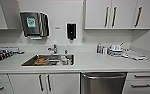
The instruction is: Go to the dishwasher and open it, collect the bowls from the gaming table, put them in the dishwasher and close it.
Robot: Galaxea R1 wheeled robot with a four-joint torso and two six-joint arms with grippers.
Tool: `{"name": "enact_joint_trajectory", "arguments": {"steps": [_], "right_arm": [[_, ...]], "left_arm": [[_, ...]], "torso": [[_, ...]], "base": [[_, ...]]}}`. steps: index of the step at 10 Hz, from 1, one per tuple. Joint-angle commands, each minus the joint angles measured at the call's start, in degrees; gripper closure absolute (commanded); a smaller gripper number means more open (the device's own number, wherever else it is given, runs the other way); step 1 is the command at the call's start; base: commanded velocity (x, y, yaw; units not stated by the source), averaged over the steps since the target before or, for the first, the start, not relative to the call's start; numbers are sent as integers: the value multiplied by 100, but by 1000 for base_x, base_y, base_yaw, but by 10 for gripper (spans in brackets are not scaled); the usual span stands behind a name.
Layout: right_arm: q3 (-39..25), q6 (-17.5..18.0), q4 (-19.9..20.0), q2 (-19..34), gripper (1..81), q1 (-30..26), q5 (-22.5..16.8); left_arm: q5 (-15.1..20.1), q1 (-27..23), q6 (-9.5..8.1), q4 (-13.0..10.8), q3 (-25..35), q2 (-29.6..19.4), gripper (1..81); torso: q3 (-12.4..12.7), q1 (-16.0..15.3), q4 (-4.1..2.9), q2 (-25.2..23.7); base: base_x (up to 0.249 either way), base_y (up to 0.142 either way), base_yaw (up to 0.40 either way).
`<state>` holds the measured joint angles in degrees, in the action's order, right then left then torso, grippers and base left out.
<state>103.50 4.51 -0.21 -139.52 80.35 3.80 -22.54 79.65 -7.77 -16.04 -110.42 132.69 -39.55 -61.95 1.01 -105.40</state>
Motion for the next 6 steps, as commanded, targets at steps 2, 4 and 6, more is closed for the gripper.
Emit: {"name": "enact_joint_trajectory", "arguments": {"steps": [2, 4, 6], "right_arm": [[-156, 15, 65, 194, 10, -497, -213], [-129, 15, 65, 194, 10, -480, -213], [-103, 15, 65, 194, 10, -488, -213]], "left_arm": [[57, -437, -50, -57, -93, -234, 10], [13, -446, -50, -145, -111, -260, 10], [-40, -445, -50, -628, -120, -260, 10]], "torso": [[0, 0, 0, -2], [-2, 0, 0, -2], [-2, -2, 0, -2]], "base": [[0, 0, 0], [0, 0, 0], [0, 0, 0]]}}
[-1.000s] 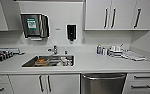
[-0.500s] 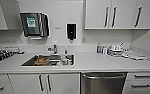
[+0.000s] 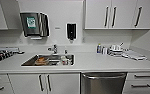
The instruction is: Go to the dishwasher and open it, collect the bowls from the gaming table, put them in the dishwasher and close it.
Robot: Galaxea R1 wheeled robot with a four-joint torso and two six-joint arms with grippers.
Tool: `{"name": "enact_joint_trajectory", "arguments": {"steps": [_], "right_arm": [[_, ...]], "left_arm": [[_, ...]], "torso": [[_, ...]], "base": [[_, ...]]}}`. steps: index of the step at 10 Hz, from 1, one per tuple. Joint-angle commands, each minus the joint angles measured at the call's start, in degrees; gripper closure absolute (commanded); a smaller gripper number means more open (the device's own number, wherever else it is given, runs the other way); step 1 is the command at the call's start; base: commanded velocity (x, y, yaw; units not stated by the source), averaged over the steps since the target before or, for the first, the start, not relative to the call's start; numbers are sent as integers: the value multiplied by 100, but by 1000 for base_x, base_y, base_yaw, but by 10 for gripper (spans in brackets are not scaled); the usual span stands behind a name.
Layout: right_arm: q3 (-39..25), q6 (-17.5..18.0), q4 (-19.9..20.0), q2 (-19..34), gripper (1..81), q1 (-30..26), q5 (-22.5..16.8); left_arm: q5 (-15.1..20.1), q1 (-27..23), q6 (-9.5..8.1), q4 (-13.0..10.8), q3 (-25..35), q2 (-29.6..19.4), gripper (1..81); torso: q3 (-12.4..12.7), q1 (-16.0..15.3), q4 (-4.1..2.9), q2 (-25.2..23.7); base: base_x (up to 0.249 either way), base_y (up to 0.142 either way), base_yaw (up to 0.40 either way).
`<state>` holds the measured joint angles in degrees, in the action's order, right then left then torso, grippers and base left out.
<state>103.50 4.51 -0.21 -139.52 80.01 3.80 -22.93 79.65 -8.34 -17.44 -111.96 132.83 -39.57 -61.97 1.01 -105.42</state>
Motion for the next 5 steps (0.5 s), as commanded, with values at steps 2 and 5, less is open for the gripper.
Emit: {"name": "enact_joint_trajectory", "arguments": {"steps": [2, 5], "right_arm": [[-85, 15, 65, 194, 10, -463, -213], [47, 15, 65, 168, 10, -498, -240]], "left_arm": [[-282, -525, 52, -883, 7, -362, 10], [-748, -831, 183, -883, -54, -590, 10]], "torso": [[0, 0, 0, 0], [-2, 0, 0, 0]], "base": [[0, 0, 0], [0, 0, 0]]}}
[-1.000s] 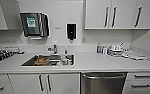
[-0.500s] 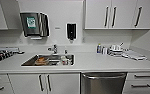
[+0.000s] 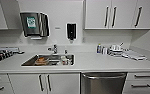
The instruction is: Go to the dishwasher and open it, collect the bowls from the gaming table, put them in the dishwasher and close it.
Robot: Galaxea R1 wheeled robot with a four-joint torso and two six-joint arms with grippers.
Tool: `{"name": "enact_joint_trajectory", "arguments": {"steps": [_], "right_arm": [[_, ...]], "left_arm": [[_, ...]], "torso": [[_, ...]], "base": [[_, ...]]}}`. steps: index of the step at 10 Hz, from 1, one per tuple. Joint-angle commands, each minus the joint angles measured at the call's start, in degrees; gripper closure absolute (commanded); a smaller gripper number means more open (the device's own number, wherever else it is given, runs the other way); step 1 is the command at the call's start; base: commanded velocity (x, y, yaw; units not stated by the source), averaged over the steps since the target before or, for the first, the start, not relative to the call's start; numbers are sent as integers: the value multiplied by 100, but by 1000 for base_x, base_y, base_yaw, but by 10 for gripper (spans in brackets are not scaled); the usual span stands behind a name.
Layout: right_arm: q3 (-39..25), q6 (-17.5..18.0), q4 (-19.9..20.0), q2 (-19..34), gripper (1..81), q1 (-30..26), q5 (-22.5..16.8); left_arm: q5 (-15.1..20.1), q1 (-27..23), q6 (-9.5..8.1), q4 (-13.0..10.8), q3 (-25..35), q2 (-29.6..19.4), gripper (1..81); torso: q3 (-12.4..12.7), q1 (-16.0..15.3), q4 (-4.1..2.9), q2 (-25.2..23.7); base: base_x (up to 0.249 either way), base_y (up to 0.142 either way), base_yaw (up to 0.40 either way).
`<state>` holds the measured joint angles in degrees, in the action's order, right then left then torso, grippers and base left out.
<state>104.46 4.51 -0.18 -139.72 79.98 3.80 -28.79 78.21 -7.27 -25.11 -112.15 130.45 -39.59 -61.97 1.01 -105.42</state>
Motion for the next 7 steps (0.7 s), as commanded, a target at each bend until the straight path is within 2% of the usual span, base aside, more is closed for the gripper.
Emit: {"name": "enact_joint_trajectory", "arguments": {"steps": [1, 3, 5, 7], "right_arm": [[-41, 15, 62, 187, 10, -522, -257], [-76, 15, 71, 161, 10, -636, -284], [-76, 15, 124, 126, 10, -698, -284], [-41, 6, 124, 99, 10, -707, -275]], "left_arm": [[-153, -811, 76, -117, -18, -422, 10], [-74, -1058, 59, -55, -26, -502, 10], [260, -1382, 15, -64, 27, -493, 10], [313, -1611, 15, -82, 298, -580, 10]], "torso": [[0, 0, 0, 0], [0, 0, 0, 0], [0, 0, 0, 0], [-2, 0, 0, 0]], "base": [[0, 0, 0], [0, 0, 0], [0, 0, 0], [0, 0, 0]]}}
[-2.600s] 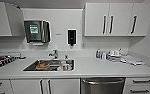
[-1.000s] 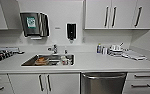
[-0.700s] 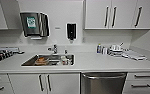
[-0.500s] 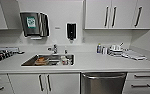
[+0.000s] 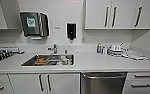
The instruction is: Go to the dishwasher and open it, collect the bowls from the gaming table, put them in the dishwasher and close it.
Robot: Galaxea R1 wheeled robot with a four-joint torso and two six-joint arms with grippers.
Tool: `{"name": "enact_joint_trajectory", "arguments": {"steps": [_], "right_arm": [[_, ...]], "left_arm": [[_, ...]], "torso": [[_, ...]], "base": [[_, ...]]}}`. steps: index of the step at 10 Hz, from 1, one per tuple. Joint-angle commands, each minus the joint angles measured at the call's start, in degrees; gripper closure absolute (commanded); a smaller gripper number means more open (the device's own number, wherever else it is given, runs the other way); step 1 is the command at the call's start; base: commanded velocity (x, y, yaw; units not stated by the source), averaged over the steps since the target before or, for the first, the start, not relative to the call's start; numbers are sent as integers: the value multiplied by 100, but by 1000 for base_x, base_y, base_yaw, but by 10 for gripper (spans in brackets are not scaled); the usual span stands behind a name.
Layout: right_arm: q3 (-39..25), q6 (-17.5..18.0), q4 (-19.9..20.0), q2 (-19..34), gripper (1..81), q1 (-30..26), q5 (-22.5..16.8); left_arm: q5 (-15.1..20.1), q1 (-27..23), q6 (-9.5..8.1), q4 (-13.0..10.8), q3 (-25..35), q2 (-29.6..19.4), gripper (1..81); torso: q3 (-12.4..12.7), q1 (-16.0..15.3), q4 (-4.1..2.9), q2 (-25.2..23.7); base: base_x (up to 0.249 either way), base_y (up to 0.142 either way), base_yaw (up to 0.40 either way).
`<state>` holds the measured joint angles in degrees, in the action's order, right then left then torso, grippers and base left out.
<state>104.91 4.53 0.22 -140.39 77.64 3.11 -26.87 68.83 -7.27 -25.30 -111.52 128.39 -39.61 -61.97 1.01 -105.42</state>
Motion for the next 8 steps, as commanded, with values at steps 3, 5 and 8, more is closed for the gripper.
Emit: {"name": "enact_joint_trajectory", "arguments": {"steps": [3, 5, 8], "right_arm": [[-218, 12, 268, 280, 10, -753, -205], [-629, 4, 671, 657, 10, -1228, -240], [-1359, 4, 1190, 1351, 10, -1965, -504]], "left_arm": [[296, -778, 15, -28, 666, -437, 10], [297, -770, 15, -19, 631, -340, 10], [305, -743, 6, -10, 622, -252, 10]], "torso": [[-2, 0, 0, 0], [-2, 0, 0, 0], [-4, 0, 0, 0]], "base": [[0, 0, 0], [0, 0, 0], [0, 0, 0]]}}
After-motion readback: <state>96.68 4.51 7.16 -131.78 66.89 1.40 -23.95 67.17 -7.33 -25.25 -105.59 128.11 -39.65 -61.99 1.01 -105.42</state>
